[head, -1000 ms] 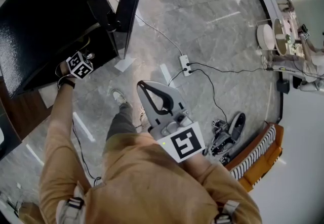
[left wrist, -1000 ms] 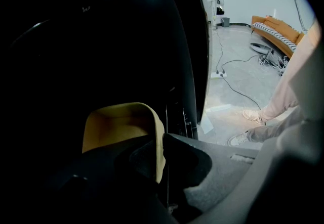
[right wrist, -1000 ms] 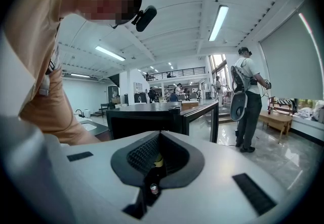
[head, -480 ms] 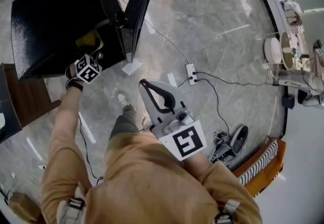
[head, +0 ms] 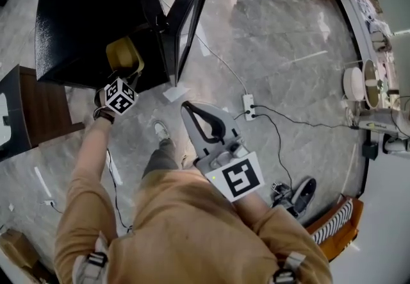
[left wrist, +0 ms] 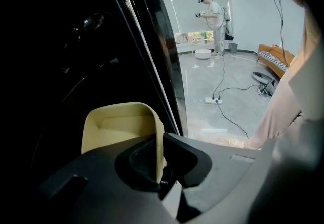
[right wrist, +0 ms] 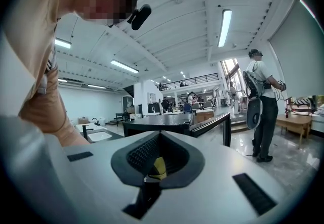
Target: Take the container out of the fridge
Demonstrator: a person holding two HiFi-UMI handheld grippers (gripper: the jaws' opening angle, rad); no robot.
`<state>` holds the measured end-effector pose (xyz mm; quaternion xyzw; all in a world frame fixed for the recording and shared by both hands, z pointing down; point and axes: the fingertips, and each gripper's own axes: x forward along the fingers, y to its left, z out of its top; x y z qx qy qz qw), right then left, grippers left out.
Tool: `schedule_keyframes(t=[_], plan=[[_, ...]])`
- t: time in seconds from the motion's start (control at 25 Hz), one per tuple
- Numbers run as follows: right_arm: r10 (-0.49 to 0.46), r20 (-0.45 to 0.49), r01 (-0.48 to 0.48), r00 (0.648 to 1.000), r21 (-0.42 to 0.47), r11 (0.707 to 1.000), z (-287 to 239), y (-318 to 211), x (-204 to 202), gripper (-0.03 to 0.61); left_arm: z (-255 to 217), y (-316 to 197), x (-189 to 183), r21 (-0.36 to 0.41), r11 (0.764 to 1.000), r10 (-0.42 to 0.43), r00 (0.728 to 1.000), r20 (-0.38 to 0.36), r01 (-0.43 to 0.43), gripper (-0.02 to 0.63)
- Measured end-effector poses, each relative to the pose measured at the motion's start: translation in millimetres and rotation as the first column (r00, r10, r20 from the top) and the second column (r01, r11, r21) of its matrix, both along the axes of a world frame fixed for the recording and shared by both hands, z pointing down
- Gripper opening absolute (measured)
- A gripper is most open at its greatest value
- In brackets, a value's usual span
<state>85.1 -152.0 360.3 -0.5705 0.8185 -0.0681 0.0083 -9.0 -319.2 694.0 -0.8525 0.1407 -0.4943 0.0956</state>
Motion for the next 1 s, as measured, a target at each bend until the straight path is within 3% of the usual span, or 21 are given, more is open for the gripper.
schedule_keyframes(t=[0.52,1.0], plan=[[-0.093,0.005,0.093,0.996,0.062,0.994,-22.9,33.9,-1.5,0.000,-39.6,45.1,-4.8,0.006,0.994,-0.104,0.991,-0.089,0.105,0.025],[-0.153,0.011,0.151,0.988,0.103,0.983,-38.9,61.8,-1.9,0.000,-85.4,85.8,-14.7,0.019,0.978,-0.202,0.959,-0.199,0.210,0.025]])
